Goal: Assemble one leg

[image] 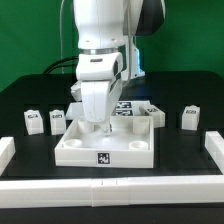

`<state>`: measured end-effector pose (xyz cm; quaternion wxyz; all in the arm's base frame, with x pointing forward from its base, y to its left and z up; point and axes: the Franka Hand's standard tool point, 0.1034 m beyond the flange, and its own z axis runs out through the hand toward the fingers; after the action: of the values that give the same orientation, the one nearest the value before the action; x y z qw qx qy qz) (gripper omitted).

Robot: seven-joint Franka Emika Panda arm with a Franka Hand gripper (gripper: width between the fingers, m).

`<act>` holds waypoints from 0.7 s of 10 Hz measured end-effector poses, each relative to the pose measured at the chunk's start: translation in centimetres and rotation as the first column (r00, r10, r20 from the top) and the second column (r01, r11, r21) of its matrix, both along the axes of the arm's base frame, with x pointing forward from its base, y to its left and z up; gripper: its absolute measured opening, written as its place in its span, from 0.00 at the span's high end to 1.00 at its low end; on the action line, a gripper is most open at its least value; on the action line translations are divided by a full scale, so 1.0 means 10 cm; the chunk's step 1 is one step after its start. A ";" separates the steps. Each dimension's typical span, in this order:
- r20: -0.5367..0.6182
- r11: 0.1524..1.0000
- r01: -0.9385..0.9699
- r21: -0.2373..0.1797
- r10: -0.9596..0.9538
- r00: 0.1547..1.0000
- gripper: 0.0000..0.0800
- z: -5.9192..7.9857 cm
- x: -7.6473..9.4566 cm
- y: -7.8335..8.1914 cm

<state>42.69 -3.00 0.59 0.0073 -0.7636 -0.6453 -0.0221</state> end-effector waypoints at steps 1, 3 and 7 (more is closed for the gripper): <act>-0.001 1.000 0.000 0.000 0.000 1.000 0.57 0.00 0.00 0.00; -0.002 1.000 0.000 0.000 0.000 1.000 0.85 -0.01 -0.01 0.00; -0.002 1.000 0.001 0.000 -0.001 1.000 0.93 -0.01 -0.01 0.00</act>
Offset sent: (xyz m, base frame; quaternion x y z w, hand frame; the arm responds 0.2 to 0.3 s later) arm 0.0000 0.0000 0.0000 0.0000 0.0000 0.0000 1.0000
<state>42.62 -3.04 0.53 0.0078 -0.7640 -0.6448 -0.0216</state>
